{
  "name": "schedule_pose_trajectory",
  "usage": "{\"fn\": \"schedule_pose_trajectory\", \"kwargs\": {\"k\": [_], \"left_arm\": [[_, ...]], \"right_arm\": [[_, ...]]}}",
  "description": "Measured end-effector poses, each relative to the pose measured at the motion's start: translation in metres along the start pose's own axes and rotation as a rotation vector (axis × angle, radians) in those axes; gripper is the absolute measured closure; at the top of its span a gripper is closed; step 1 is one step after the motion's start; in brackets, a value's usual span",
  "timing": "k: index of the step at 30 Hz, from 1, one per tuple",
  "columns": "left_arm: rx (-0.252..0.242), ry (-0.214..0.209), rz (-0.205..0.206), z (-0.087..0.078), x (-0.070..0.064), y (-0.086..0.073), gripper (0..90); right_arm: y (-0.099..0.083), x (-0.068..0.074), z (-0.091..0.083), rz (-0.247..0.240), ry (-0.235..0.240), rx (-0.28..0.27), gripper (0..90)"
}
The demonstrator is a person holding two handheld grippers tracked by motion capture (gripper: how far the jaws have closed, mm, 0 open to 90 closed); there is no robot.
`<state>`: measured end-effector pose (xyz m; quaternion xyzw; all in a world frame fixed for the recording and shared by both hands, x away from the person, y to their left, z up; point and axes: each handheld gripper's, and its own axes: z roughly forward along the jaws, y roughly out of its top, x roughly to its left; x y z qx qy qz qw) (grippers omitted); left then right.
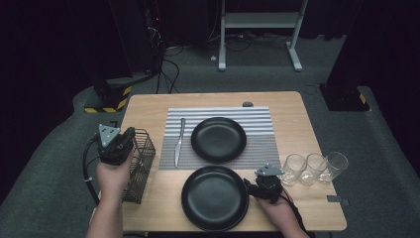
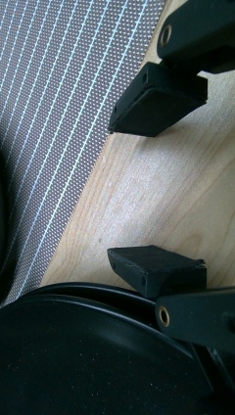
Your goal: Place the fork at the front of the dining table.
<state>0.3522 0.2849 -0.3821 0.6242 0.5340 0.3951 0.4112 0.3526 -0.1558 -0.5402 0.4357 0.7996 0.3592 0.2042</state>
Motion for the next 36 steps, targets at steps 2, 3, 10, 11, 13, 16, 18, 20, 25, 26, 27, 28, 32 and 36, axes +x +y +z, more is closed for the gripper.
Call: {"fn": "schedule_pose_trajectory", "kwargs": {"k": [2, 3, 10, 11, 13, 16, 18, 20, 25, 26, 27, 28, 32, 36], "left_arm": [[0.012, -0.003, 0.003, 0.002, 0.000, 0.000, 85.2], [0.027, -0.007, 0.005, 0.003, 0.000, -0.001, 85.0], [0.051, 0.004, 0.027, 0.005, -0.003, 0.000, 85.2], [0.048, 0.006, 0.027, 0.004, -0.003, 0.000, 85.4], [0.039, 0.000, 0.015, 0.003, -0.002, 0.000, 85.7], [0.009, 0.003, -0.004, -0.001, 0.000, 0.002, 86.2], [-0.006, 0.004, -0.015, -0.003, 0.000, 0.002, 86.2], [-0.022, 0.004, -0.020, -0.005, 0.000, 0.002, 86.2], [-0.080, 0.009, -0.043, -0.012, 0.002, 0.002, 86.2], [-0.090, 0.008, -0.052, -0.014, 0.003, 0.002, 86.2], [-0.102, 0.008, -0.055, -0.016, 0.004, 0.001, 86.2], [-0.112, 0.008, -0.056, -0.017, 0.005, 0.001, 86.2], [-0.138, -0.012, -0.049, -0.020, 0.005, 0.000, 86.2], [-0.163, -0.024, -0.024, -0.022, 0.003, 0.000, 86.2]], "right_arm": [[0.000, 0.000, 0.000, 0.000, 0.000, 0.000, 35.9], [0.000, 0.000, 0.000, 0.000, 0.000, 0.000, 36.0], [0.000, 0.000, 0.000, 0.000, 0.000, 0.000, 35.9], [0.000, 0.000, 0.000, 0.000, 0.000, 0.000, 35.9], [0.000, 0.000, 0.000, 0.000, 0.000, 0.000, 35.9], [0.000, 0.000, 0.000, 0.000, 0.000, 0.000, 35.9], [0.000, 0.000, 0.000, 0.000, 0.000, 0.000, 35.9], [0.000, 0.000, 0.000, 0.000, 0.000, 0.000, 36.0], [0.000, 0.000, 0.000, 0.001, 0.000, 0.000, 35.9], [0.000, 0.000, 0.000, 0.001, 0.000, 0.000, 36.0], [0.000, 0.000, 0.000, 0.001, 0.000, 0.000, 35.9], [0.000, 0.000, 0.000, 0.001, 0.000, 0.000, 35.9], [0.000, 0.000, 0.000, 0.001, 0.000, 0.000, 35.9], [0.000, 0.000, 0.000, 0.000, 0.000, 0.000, 35.9]]}}
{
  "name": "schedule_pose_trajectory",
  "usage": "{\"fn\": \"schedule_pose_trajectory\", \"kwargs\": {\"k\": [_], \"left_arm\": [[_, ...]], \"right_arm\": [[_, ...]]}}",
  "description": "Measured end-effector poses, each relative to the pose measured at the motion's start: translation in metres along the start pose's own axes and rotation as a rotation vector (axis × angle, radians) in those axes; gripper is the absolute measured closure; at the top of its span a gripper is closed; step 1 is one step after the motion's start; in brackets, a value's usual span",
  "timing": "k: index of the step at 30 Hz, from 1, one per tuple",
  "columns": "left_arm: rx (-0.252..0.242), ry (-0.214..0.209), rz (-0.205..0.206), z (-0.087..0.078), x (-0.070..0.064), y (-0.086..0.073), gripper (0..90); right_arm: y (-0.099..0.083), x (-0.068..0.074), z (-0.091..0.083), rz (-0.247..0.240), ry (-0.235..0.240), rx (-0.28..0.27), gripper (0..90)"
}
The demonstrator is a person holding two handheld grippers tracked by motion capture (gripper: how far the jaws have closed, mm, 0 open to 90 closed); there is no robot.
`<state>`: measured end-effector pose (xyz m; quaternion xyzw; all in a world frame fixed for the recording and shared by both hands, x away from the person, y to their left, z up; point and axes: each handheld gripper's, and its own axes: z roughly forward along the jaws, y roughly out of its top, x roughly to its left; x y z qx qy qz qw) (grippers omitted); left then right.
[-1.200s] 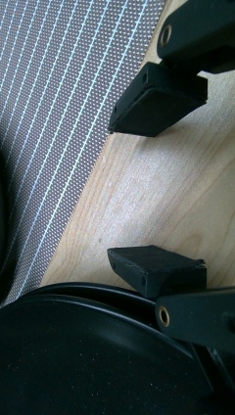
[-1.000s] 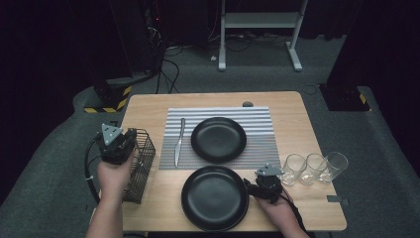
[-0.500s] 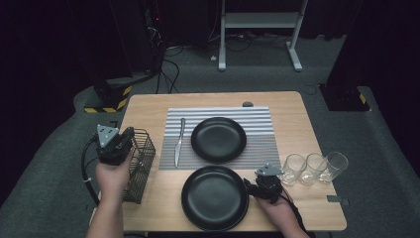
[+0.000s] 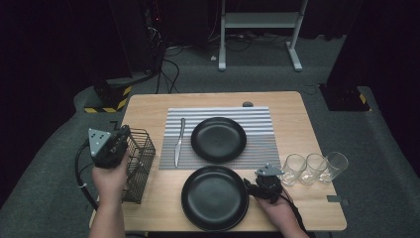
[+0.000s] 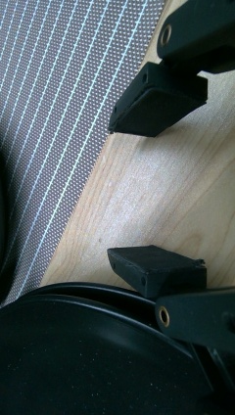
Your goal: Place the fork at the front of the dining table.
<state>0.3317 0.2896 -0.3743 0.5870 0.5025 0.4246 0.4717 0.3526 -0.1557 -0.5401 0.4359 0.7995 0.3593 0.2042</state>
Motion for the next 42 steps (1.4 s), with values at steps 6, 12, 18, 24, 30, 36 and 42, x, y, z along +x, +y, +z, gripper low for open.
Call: {"fn": "schedule_pose_trajectory", "kwargs": {"k": [6, 12, 18, 24, 30, 36, 42], "left_arm": [[-0.040, 0.013, -0.015, -0.007, 0.002, 0.000, 86.2], [-0.064, 0.024, -0.019, -0.014, 0.003, -0.001, 86.2], [-0.075, 0.024, -0.013, -0.017, -0.001, -0.004, 86.1], [-0.089, -0.002, -0.006, -0.018, -0.004, -0.002, 86.1], [-0.116, -0.008, 0.016, -0.022, -0.009, -0.002, 86.1], [-0.137, -0.003, 0.020, -0.024, -0.008, -0.004, 86.2], [-0.164, 0.010, 0.019, -0.028, -0.008, -0.006, 86.2]], "right_arm": [[0.000, 0.000, 0.000, 0.000, 0.000, 0.000, 36.0], [0.000, 0.000, 0.000, 0.000, -0.001, 0.000, 36.0], [0.000, 0.000, 0.000, 0.001, -0.002, 0.000, 36.0], [0.000, 0.000, 0.000, 0.001, -0.003, -0.001, 36.0], [0.000, 0.000, 0.000, 0.001, -0.003, -0.001, 36.0], [0.000, 0.001, 0.000, 0.002, -0.005, -0.001, 36.0], [0.000, 0.001, 0.000, 0.002, -0.005, -0.001, 36.0]]}}
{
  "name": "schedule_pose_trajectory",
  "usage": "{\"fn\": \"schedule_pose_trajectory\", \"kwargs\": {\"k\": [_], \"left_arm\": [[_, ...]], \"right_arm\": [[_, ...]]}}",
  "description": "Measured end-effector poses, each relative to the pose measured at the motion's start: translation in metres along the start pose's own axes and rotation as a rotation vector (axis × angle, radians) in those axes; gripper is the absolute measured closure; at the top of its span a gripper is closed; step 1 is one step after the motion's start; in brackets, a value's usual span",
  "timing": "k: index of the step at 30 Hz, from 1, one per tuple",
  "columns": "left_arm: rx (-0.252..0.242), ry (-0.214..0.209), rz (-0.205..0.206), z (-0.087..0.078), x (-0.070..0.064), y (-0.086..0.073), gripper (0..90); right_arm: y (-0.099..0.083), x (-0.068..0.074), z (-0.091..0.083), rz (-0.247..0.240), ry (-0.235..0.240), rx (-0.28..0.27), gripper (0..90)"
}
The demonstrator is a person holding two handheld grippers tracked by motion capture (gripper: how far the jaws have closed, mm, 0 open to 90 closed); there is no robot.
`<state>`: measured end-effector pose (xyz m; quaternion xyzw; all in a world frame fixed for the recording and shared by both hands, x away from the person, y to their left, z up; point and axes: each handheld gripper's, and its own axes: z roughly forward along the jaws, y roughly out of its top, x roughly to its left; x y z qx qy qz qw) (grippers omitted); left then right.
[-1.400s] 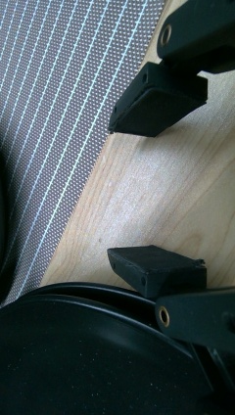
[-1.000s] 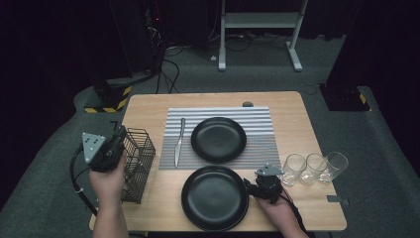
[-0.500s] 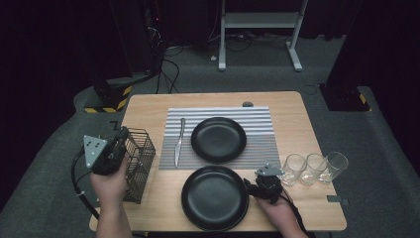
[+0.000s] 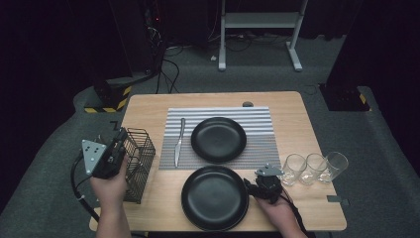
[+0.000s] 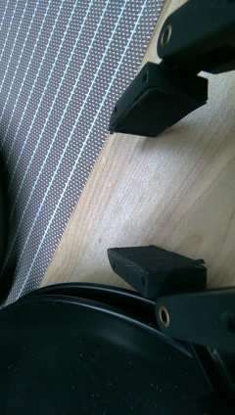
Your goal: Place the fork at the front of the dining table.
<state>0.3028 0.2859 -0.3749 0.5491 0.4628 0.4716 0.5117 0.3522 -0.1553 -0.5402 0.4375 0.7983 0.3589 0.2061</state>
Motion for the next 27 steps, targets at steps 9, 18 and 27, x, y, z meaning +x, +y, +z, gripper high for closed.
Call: {"fn": "schedule_pose_trajectory", "kwargs": {"k": [9, 18, 27], "left_arm": [[-0.065, 0.001, -0.007, -0.010, 0.002, 0.001, 86.2], [-0.097, -0.008, -0.020, -0.016, 0.004, 0.002, 86.2], [-0.151, -0.003, -0.023, -0.022, 0.004, 0.003, 86.2]], "right_arm": [[0.000, 0.000, 0.000, -0.001, 0.000, 0.000, 36.0], [0.000, 0.000, 0.000, -0.001, 0.000, 0.000, 36.0], [0.000, 0.000, 0.000, 0.000, 0.000, 0.001, 36.0]]}}
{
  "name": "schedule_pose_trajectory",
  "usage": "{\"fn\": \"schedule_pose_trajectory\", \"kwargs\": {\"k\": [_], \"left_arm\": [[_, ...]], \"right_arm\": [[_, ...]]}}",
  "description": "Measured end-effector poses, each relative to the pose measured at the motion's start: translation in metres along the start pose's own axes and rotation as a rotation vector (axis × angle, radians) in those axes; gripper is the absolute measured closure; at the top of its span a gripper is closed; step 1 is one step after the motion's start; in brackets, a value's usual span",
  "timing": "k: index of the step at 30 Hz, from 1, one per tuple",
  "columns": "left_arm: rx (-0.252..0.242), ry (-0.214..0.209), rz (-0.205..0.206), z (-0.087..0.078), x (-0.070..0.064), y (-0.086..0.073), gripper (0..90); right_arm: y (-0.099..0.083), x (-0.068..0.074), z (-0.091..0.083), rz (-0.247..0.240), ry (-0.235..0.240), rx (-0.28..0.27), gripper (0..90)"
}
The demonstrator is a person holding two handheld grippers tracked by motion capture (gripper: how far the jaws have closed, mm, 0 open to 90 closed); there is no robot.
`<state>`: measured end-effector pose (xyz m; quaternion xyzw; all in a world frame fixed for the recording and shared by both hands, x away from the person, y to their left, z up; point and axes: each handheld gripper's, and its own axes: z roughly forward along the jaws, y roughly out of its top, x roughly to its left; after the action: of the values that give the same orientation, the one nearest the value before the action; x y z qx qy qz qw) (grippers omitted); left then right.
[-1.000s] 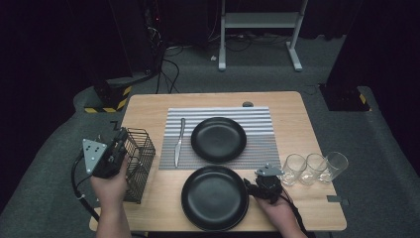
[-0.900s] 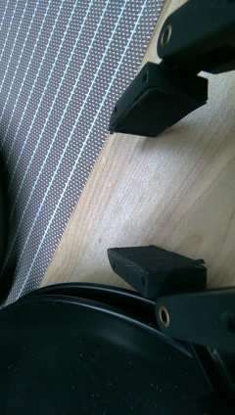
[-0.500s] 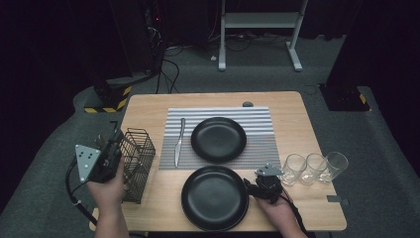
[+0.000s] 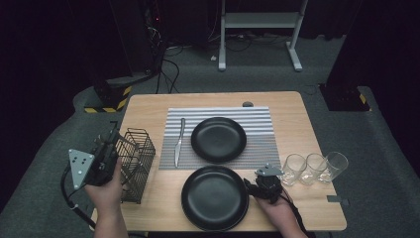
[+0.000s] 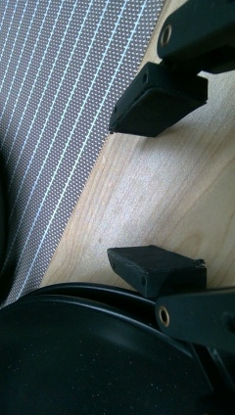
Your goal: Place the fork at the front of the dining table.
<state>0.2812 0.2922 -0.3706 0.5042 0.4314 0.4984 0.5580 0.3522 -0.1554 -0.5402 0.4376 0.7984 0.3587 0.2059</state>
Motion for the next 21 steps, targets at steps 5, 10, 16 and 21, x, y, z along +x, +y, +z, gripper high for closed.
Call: {"fn": "schedule_pose_trajectory", "kwargs": {"k": [5, 10, 16, 21], "left_arm": [[-0.026, -0.003, -0.001, -0.0025, 0.0001, 0.0007, 86.2], [-0.050, -0.003, -0.002, -0.0048, -0.0003, 0.0015, 86.2], [-0.063, -0.011, -0.006, -0.0065, -0.0015, 0.0026, 86.2], [-0.077, -0.019, -0.001, -0.0088, -0.0031, 0.0046, 86.2]], "right_arm": [[0.0000, 0.0000, 0.0000, 0.000, 0.000, 0.000, 36.0], [0.0000, 0.0000, 0.0000, 0.000, 0.000, 0.000, 36.0], [0.0000, -0.0001, 0.0000, -0.001, 0.000, 0.000, 36.0], [0.0000, 0.0000, 0.0000, 0.000, 0.000, 0.000, 36.0]]}}
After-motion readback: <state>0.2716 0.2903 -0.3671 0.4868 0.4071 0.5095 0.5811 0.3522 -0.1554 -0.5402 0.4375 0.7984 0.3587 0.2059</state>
